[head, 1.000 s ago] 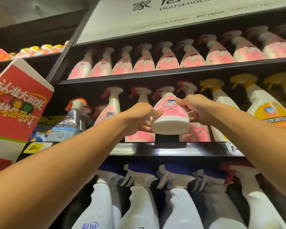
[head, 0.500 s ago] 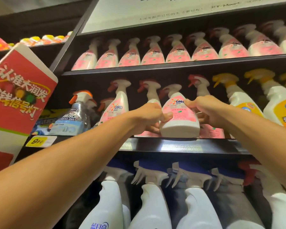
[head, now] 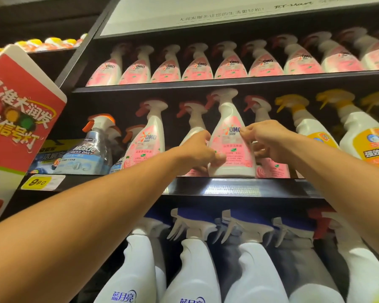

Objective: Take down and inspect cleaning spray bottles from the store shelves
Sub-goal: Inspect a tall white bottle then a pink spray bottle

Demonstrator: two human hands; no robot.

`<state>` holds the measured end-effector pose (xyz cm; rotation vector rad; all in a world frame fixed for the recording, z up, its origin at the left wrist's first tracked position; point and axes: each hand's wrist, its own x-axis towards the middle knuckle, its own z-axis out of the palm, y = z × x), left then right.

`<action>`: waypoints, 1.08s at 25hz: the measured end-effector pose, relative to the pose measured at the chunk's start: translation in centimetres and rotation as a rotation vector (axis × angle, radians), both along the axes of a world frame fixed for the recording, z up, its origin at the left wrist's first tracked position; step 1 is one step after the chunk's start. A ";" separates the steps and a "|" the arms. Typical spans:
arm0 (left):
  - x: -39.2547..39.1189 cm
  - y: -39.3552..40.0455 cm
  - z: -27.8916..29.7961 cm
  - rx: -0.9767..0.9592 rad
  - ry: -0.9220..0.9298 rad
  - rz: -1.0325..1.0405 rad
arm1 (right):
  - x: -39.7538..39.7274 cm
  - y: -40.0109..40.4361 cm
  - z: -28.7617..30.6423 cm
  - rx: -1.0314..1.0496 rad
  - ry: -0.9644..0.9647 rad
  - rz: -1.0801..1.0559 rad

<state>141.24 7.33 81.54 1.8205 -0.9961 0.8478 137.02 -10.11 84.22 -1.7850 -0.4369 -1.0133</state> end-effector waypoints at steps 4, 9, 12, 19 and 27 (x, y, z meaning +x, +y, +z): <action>0.5 -0.5 -0.3 0.083 -0.067 0.149 | 0.7 -0.4 -0.6 -0.015 0.003 -0.060; 0.4 -0.5 -0.1 0.163 -0.083 0.231 | 0.7 -1.1 -0.9 -0.021 -0.076 -0.055; 0.7 -0.5 -0.4 0.162 -0.091 0.217 | 0.8 -1.3 -1.2 -0.072 -0.091 -0.093; 0.1 -0.3 -0.8 0.156 -0.129 0.264 | 0.9 -2.0 -0.5 -0.196 -0.218 -0.360; -2.2 10.2 -1.6 -0.168 -0.243 0.319 | 0.0 3.1 -0.6 -0.312 -0.409 -0.264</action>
